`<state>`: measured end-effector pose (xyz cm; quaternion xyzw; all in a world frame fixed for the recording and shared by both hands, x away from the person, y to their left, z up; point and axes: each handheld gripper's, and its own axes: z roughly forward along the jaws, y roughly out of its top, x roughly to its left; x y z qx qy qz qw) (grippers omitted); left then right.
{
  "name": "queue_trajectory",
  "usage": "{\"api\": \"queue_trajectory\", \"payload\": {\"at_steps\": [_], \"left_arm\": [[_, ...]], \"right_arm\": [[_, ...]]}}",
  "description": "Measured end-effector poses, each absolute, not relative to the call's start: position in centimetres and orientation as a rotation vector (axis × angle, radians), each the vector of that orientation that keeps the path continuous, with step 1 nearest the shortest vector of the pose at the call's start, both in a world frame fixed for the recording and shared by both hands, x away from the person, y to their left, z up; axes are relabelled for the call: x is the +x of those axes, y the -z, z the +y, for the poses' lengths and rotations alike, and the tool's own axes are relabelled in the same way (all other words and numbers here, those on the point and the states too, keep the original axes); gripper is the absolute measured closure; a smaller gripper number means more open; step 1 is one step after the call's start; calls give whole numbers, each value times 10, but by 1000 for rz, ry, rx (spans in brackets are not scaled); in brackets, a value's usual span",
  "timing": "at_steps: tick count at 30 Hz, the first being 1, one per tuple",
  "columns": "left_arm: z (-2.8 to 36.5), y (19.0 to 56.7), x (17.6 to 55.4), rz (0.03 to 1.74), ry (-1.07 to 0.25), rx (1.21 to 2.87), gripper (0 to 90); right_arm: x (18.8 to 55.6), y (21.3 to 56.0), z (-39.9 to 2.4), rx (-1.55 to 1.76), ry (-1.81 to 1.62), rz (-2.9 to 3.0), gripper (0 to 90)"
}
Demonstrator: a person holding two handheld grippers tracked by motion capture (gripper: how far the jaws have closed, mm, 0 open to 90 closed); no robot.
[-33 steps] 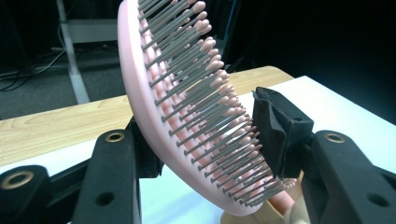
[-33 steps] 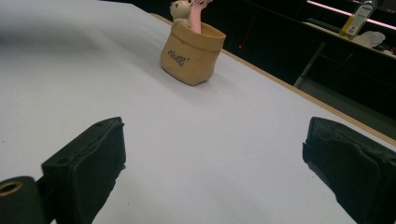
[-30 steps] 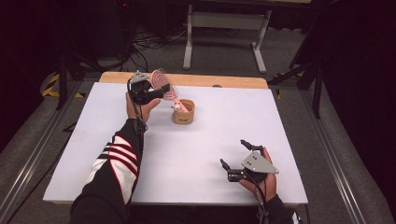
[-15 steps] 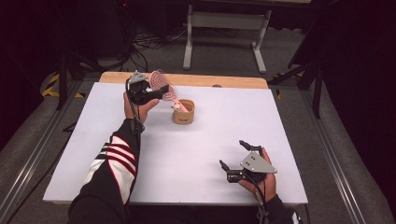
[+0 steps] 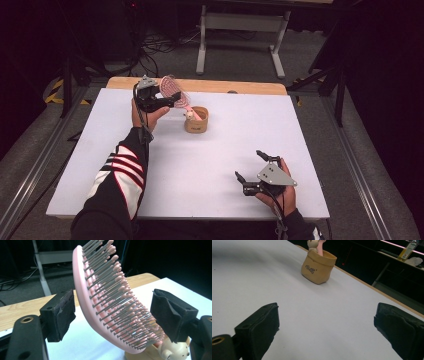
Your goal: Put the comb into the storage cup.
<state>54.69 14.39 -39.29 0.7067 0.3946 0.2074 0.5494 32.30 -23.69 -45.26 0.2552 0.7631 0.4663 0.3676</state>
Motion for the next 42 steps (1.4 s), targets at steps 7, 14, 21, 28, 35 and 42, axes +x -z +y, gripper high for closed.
{"api": "queue_trajectory", "payload": {"at_steps": [7, 14, 21, 28, 35, 42], "left_arm": [[142, 396, 544, 914, -537, 1699, 179], [142, 396, 542, 900, -539, 1708, 108], [143, 394, 538, 863, -543, 1725, 40], [146, 393, 535, 841, -556, 1729, 38], [147, 392, 531, 831, -574, 1744, 49], [148, 391, 526, 803, -582, 1755, 51]], "right_arm": [[323, 453, -238, 657, -1195, 1960, 66], [323, 453, -238, 655, -1193, 1961, 66], [322, 452, -238, 661, -1194, 1951, 65], [322, 451, -239, 661, -1199, 1943, 64], [322, 451, -239, 662, -1198, 1944, 64], [322, 451, -240, 664, -1198, 1942, 64]]}}
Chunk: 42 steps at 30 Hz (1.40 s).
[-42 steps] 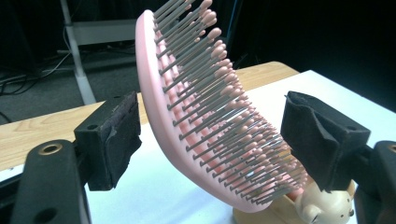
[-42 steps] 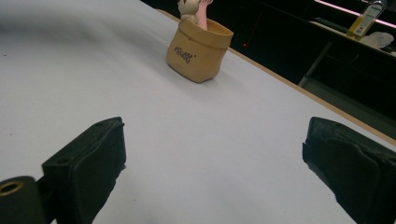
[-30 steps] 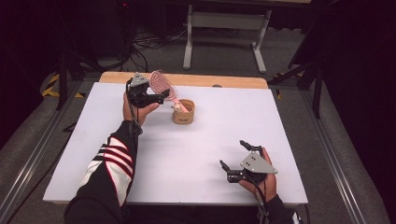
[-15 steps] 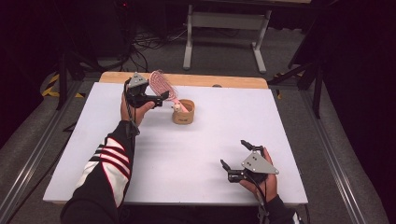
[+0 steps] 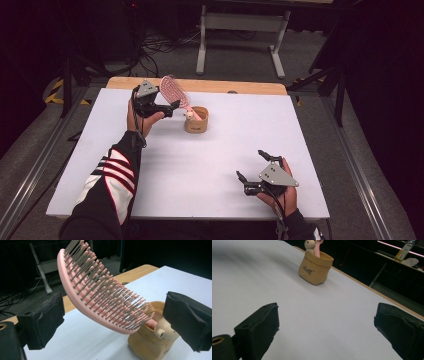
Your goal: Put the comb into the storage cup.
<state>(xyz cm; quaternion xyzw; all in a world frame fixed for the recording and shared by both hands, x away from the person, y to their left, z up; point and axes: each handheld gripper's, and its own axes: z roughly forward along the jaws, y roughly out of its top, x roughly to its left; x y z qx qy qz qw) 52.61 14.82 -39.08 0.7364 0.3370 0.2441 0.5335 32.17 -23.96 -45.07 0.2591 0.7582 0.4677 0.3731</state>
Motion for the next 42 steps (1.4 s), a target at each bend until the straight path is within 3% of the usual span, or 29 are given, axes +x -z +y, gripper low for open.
{"api": "queue_trajectory", "payload": {"at_steps": [42], "left_arm": [[163, 405, 471, 658, -653, 1816, 67]], "right_arm": [[323, 450, -236, 668, -1196, 1938, 65]]}}
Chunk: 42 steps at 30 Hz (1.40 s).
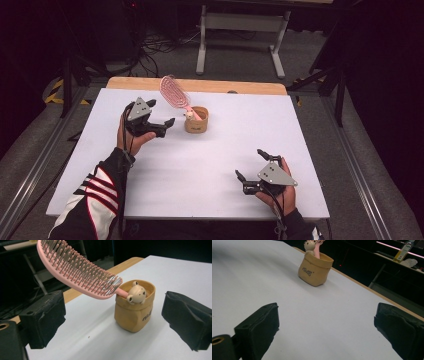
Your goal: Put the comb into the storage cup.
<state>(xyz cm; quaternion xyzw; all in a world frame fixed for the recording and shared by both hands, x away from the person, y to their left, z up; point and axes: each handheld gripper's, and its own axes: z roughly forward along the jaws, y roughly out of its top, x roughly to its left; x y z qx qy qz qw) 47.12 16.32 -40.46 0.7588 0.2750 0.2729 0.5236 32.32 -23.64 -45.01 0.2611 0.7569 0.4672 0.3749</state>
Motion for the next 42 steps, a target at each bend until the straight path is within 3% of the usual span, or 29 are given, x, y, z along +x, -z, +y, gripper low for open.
{"api": "queue_trajectory", "payload": {"at_steps": [42], "left_arm": [[164, 410, 403, 500, -627, 1815, 74]], "right_arm": [[319, 448, -232, 635, -1164, 1937, 66]]}}
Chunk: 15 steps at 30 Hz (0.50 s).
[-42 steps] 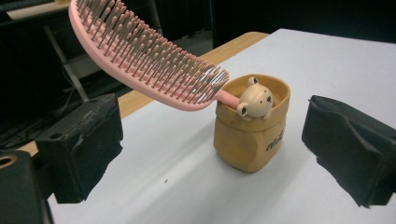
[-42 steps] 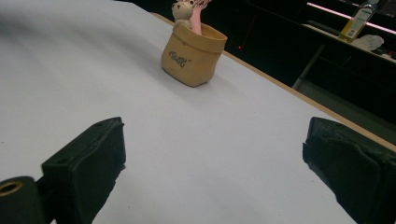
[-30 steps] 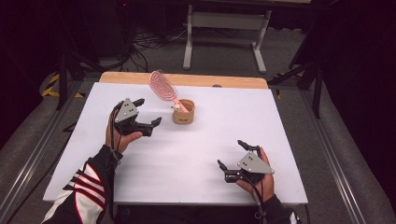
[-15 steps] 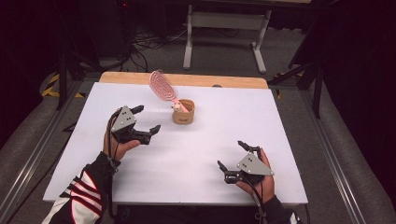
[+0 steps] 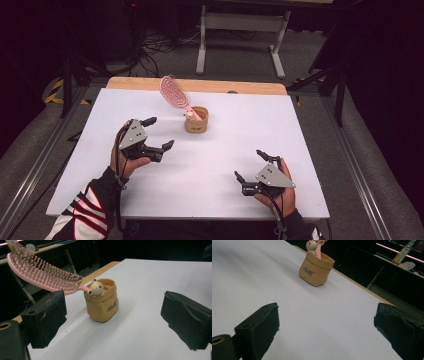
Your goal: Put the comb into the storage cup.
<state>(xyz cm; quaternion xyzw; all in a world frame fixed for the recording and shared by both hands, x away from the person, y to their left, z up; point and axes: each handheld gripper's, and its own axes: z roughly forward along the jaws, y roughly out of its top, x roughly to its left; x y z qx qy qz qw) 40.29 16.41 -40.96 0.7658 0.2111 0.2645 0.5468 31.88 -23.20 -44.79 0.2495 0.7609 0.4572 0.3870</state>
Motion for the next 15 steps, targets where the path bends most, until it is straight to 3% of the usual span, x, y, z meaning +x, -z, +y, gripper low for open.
{"api": "queue_trajectory", "payload": {"at_steps": [15], "left_arm": [[158, 403, 385, 448, -618, 1813, 71]], "right_arm": [[317, 447, -230, 629, -1169, 1935, 66]]}}
